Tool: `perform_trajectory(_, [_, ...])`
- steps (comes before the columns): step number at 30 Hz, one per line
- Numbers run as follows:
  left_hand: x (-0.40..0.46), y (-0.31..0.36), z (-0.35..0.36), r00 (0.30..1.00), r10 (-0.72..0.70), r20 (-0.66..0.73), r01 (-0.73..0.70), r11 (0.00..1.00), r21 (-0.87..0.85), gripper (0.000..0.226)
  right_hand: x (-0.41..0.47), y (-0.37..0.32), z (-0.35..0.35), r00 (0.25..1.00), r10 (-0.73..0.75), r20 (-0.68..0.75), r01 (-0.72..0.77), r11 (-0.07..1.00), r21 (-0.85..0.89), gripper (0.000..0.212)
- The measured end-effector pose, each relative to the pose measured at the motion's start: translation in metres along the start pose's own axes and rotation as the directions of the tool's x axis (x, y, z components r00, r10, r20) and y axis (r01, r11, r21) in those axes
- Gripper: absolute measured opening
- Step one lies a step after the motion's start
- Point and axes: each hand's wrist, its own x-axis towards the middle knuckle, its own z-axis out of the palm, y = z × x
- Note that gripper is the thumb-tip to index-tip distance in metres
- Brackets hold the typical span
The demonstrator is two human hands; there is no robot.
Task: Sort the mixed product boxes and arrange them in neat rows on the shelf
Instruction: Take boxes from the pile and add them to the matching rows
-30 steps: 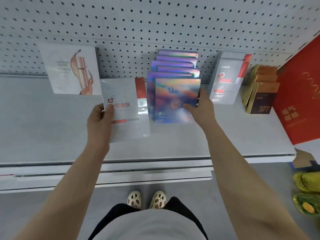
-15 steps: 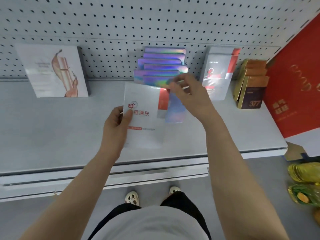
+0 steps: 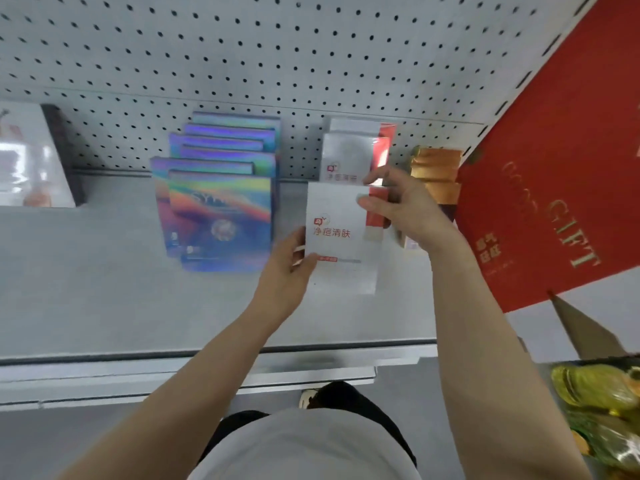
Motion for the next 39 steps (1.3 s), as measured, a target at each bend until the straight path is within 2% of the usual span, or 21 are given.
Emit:
perform_trajectory(3, [0.019, 0.0, 0.027, 0.999, -0.007, -0.042, 0.007, 1.0, -0.003, 0.038, 0.02, 0.005, -0.012, 0.998, -0.06, -0.01, 0.058, 0.993, -0.105, 0.022])
perform_trajectory(6, [0.038, -0.007, 0.036, 0.997, -0.008, -0.079, 0.014, 0.997, 0.082, 0.055, 0.035, 0.007, -0.012, 0.986, -0.146, -0.078, 0.12, 0.957, -0.266, 0.023])
perform_trajectory(11, [0.058, -0.007, 0.046, 0.996, -0.019, -0.092, 0.032, 0.99, 0.135, 0.067, 0.052, 0.021, -0.012, 0.952, -0.298, -0.072, 0.22, 0.829, -0.515, 0.05])
perform_trajectory(15, [0.066, -0.005, 0.047, 0.995, -0.022, -0.096, 0.034, 0.991, 0.131, 0.066, 0.062, 0.027, -0.008, 0.928, -0.366, -0.066, 0.233, 0.71, -0.665, 0.059])
perform_trajectory(25, [0.081, -0.008, 0.046, 0.995, -0.032, -0.097, 0.049, 0.983, 0.179, 0.062, 0.063, 0.026, -0.004, 0.923, -0.372, -0.1, 0.217, 0.716, -0.663, 0.059])
perform_trajectory(28, [0.078, -0.011, 0.04, 0.994, -0.017, -0.11, 0.044, 0.967, 0.25, 0.062, 0.06, 0.019, -0.002, 0.925, -0.369, -0.089, 0.199, 0.67, -0.715, 0.061])
perform_trajectory(32, [0.055, -0.01, 0.026, 0.98, 0.059, -0.189, 0.008, 0.943, 0.334, 0.051, 0.045, 0.014, 0.007, 0.881, -0.452, -0.142, 0.199, 0.624, -0.756, 0.063])
perform_trajectory(36, [0.02, -0.012, 0.003, 0.954, 0.128, -0.271, -0.041, 0.952, 0.304, 0.035, 0.016, 0.016, 0.035, 0.882, -0.442, -0.162, 0.224, 0.696, -0.682, 0.048])
perform_trajectory(39, [-0.016, -0.025, -0.023, 0.927, 0.129, -0.353, -0.03, 0.961, 0.273, 0.028, -0.008, 0.023, 0.072, 0.887, -0.45, -0.098, 0.304, 0.732, -0.61, 0.037])
